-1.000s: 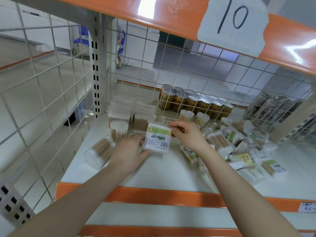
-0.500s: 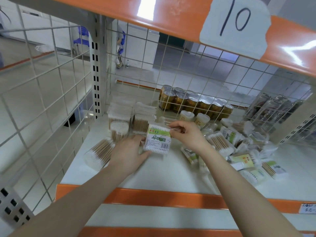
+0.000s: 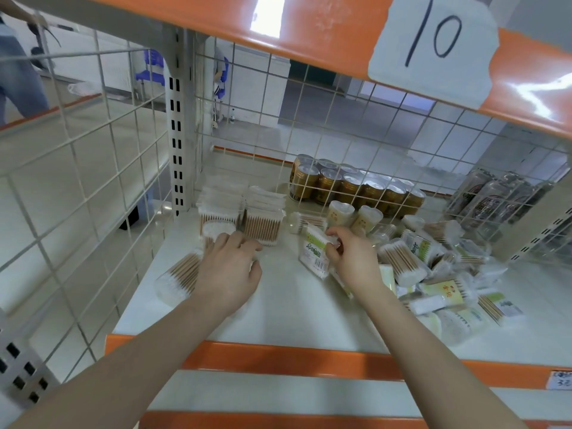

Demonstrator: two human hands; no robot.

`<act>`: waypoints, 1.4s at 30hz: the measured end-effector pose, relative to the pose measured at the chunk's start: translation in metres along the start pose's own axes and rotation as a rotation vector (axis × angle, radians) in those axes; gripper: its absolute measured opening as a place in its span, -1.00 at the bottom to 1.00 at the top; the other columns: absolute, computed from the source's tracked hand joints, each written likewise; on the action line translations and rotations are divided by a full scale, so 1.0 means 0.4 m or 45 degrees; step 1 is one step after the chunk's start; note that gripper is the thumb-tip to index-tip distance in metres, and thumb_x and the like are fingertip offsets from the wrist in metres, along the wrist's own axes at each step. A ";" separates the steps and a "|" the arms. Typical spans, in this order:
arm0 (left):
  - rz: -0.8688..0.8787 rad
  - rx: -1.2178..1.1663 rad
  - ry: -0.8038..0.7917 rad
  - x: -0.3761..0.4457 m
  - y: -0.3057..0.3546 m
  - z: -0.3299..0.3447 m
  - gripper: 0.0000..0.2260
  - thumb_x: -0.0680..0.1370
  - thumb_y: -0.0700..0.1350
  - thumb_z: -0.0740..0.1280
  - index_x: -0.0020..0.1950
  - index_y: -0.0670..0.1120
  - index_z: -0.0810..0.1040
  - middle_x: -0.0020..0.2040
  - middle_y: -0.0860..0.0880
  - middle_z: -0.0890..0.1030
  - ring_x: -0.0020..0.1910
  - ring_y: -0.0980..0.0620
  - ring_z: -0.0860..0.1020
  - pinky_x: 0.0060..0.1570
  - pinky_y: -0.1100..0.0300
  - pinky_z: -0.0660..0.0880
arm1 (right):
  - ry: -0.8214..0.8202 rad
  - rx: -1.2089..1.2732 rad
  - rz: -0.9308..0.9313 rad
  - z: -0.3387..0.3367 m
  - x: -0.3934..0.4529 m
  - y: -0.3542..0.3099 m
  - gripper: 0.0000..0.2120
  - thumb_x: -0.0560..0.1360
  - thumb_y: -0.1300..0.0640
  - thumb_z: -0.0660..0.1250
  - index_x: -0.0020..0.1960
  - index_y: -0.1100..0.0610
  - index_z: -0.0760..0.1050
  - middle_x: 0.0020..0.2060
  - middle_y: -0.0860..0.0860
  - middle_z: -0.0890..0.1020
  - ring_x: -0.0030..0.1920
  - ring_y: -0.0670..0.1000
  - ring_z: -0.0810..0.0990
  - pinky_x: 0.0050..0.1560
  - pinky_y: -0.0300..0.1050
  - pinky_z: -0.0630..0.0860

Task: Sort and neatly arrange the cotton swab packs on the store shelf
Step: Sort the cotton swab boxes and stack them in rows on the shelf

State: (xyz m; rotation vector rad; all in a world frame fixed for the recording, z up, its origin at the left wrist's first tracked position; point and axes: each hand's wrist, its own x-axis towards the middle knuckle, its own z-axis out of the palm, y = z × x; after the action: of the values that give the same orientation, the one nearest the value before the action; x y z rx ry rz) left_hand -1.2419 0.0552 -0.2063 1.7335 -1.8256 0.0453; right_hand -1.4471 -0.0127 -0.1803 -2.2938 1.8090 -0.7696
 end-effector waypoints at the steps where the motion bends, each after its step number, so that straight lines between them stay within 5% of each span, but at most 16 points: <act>1: 0.003 0.016 0.013 0.001 -0.003 0.000 -0.77 0.35 -0.24 0.42 0.00 -0.15 0.63 -0.06 -0.14 0.59 -0.06 -0.20 0.52 -0.07 -0.06 0.45 | 0.004 -0.007 -0.015 0.004 -0.006 -0.001 -0.71 0.52 0.20 0.26 0.23 0.12 0.50 0.07 0.15 0.51 -0.17 0.03 0.47 -0.22 -0.20 0.26; 6: -0.032 0.042 0.095 0.002 -0.015 -0.002 -0.78 0.32 -0.18 0.34 -0.07 -0.12 0.64 -0.07 -0.12 0.59 -0.07 -0.20 0.53 -0.08 -0.05 0.45 | -0.036 -0.073 -0.124 0.011 -0.031 -0.003 -0.80 0.52 0.20 0.28 0.08 0.23 0.58 -0.01 0.18 0.52 -0.07 0.17 0.53 -0.22 -0.13 0.25; 9: -0.008 0.081 0.117 0.008 -0.027 -0.001 -0.73 0.27 -0.14 0.30 -0.08 -0.11 0.63 -0.06 -0.11 0.60 -0.06 -0.21 0.55 -0.05 -0.06 0.47 | -0.131 -0.206 -0.154 0.012 -0.032 -0.004 -0.71 0.51 0.15 0.29 0.21 0.16 0.52 0.04 0.14 0.50 0.06 0.15 0.49 -0.07 -0.05 0.45; 13: -0.008 0.098 0.110 0.017 -0.044 -0.001 -0.68 0.27 -0.16 0.28 -0.02 -0.15 0.62 0.00 -0.15 0.59 0.04 -0.23 0.54 0.08 -0.06 0.45 | -0.222 -0.363 -0.258 0.012 -0.035 -0.006 -0.52 0.47 0.32 0.18 0.37 0.10 0.36 0.13 0.14 0.46 0.18 0.17 0.40 0.04 -0.02 0.44; 19: 0.012 0.133 0.060 0.021 -0.069 0.008 -0.57 0.27 -0.15 0.27 0.09 -0.26 0.57 0.04 -0.23 0.60 0.08 -0.26 0.55 0.16 -0.12 0.41 | -0.248 -0.304 -0.391 0.010 -0.006 0.002 -0.64 0.53 0.23 0.19 0.32 0.07 0.38 0.31 0.01 0.40 0.28 0.09 0.33 0.13 -0.09 0.33; 29: 0.086 0.182 0.064 0.028 -0.088 0.017 -0.59 0.26 -0.14 0.33 0.07 -0.28 0.57 0.01 -0.23 0.59 0.01 -0.23 0.58 0.11 -0.09 0.47 | -0.298 -0.160 -0.268 0.053 0.041 -0.027 -0.54 0.45 0.19 0.36 0.32 0.10 0.36 0.30 0.08 0.34 0.26 0.12 0.38 0.21 -0.10 0.33; 33: 0.108 0.210 0.062 0.027 -0.093 0.018 -0.54 0.20 -0.21 0.52 0.06 -0.28 0.57 0.01 -0.24 0.60 0.01 -0.24 0.58 0.09 -0.10 0.48 | -0.236 -0.151 -0.248 0.075 0.049 -0.038 -0.57 0.43 0.19 0.39 0.27 0.13 0.41 0.26 0.11 0.37 0.25 0.11 0.38 0.22 -0.12 0.33; 42: 0.078 0.159 0.029 0.034 -0.099 0.014 -0.58 0.26 -0.19 0.48 0.09 -0.25 0.55 0.04 -0.20 0.57 0.05 -0.22 0.55 0.11 -0.05 0.46 | -0.143 -0.131 -0.261 0.115 0.055 -0.095 -0.67 0.48 0.23 0.30 0.24 0.20 0.42 0.22 0.13 0.38 0.19 0.12 0.42 0.12 -0.13 0.36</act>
State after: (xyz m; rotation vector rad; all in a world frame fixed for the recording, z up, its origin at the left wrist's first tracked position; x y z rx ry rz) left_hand -1.2073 0.0350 -0.2197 1.7534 -1.8942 0.2071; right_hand -1.3892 -0.0327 -0.1981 -2.5622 1.6206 -0.5718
